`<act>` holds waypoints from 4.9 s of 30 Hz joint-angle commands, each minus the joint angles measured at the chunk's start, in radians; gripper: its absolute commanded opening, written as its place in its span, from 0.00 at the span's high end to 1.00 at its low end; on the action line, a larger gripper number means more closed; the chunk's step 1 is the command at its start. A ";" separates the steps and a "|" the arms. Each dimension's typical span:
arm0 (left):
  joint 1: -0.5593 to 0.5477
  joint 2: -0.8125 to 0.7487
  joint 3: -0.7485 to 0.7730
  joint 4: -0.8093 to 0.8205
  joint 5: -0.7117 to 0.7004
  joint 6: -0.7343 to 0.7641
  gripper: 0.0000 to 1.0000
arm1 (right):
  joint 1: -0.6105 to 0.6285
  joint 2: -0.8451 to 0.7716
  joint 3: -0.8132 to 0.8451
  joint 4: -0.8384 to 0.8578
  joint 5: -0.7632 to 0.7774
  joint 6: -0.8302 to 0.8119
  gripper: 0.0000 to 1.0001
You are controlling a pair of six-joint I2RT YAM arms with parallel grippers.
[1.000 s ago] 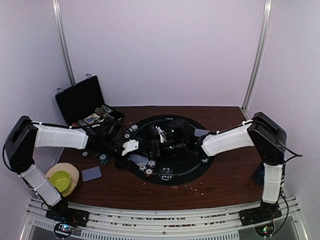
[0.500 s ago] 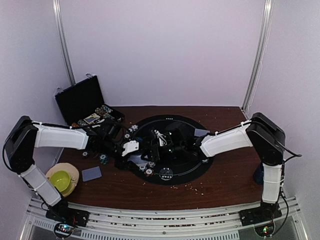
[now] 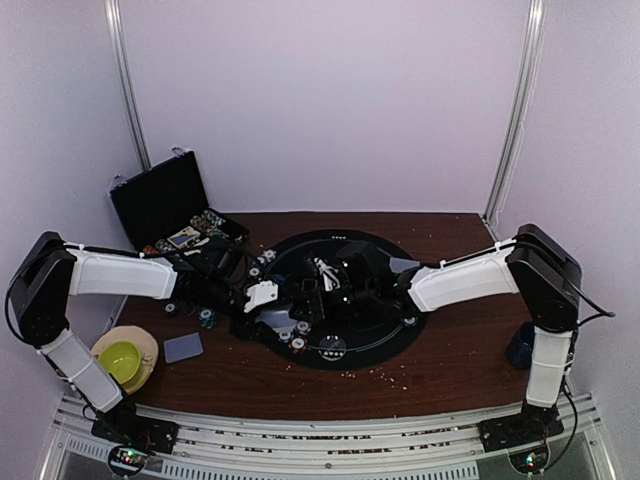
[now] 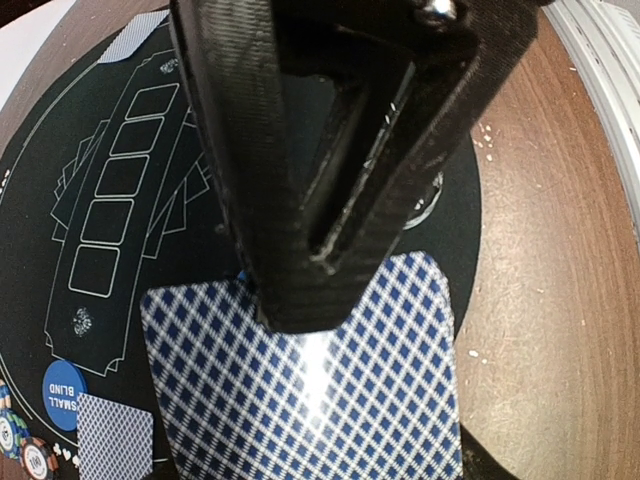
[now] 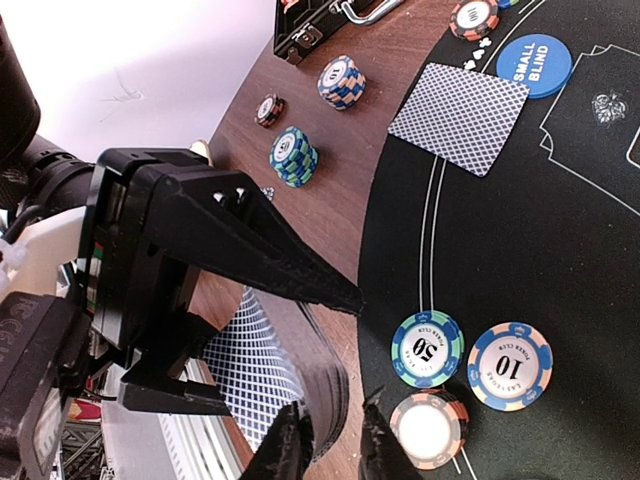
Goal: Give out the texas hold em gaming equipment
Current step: Pick up the poker card from the face-down deck piles, then distribute the poker card in the dealer area.
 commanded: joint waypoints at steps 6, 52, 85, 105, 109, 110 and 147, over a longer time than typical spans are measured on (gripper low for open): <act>0.000 0.003 0.010 0.051 -0.003 -0.017 0.48 | -0.008 0.032 0.028 0.005 -0.068 -0.005 0.68; 0.000 -0.028 -0.013 0.073 0.009 -0.011 0.49 | -0.116 0.092 0.022 0.043 -0.147 0.023 0.78; 0.000 -0.003 0.004 0.071 -0.021 -0.030 0.49 | -0.118 -0.597 -0.579 0.322 0.266 0.264 1.00; 0.000 0.004 0.006 0.072 -0.032 -0.031 0.49 | 0.053 -0.526 -0.859 0.545 0.774 0.542 1.00; 0.000 0.002 0.004 0.072 -0.033 -0.031 0.49 | 0.090 -0.432 -0.855 0.602 0.816 0.585 1.00; 0.000 0.001 0.004 0.071 -0.033 -0.031 0.49 | 0.098 -0.411 -0.852 0.610 0.827 0.595 1.00; -0.001 -0.003 0.003 0.072 -0.036 -0.028 0.49 | 0.270 -0.382 -0.794 0.319 0.965 0.715 0.70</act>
